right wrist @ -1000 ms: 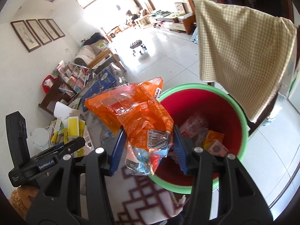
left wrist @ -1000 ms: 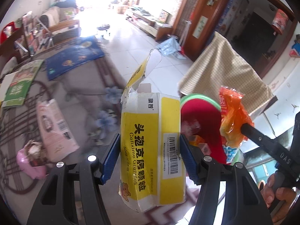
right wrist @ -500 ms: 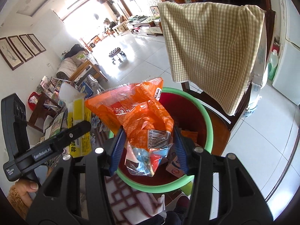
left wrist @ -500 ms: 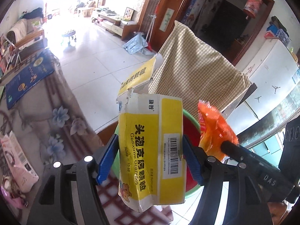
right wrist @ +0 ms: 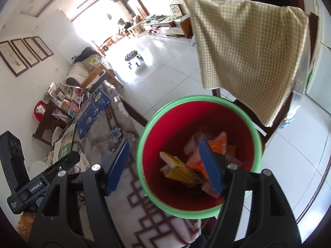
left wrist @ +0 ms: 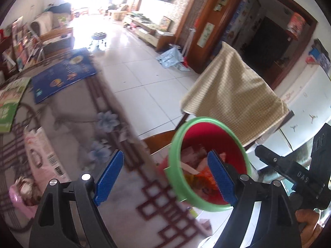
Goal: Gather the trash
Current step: 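Open both tools over the red bin to drop box and bag, then reach the left tool to the blue-white wrapper while the right tool approaches crumpled paper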
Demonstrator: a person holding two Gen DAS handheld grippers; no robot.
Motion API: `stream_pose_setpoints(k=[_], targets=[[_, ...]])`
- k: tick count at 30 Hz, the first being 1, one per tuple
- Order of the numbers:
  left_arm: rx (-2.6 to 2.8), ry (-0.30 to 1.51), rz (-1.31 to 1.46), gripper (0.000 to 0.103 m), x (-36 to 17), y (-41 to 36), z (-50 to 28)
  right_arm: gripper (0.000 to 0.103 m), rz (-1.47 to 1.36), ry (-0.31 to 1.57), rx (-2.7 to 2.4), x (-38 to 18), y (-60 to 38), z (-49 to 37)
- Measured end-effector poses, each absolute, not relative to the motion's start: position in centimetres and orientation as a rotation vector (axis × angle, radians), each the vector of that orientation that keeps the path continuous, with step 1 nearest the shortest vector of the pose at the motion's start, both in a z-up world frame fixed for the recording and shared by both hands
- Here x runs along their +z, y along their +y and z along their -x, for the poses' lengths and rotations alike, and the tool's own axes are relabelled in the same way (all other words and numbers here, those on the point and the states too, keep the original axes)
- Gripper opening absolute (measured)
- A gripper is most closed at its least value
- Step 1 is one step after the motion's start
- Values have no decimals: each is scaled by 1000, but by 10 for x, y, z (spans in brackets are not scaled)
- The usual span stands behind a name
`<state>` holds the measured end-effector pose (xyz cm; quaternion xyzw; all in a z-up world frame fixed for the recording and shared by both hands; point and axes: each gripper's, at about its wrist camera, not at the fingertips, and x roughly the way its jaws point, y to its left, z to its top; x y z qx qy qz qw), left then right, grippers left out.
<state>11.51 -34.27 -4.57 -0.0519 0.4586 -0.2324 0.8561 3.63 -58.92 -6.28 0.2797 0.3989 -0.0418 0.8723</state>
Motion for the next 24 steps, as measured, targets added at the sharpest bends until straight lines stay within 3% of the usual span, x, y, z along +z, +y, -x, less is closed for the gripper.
stream_pose_setpoints(k=[5, 14, 24], targets=[[-318, 972, 162, 80, -59, -273, -111, 67, -546, 871, -14, -64, -551, -55], [171, 1095, 436, 80, -129, -84, -89, 68, -463, 940, 123, -67, -464, -78], [453, 1073, 359, 80, -146, 86, -108, 71, -355, 1040, 283, -78, -346, -90]])
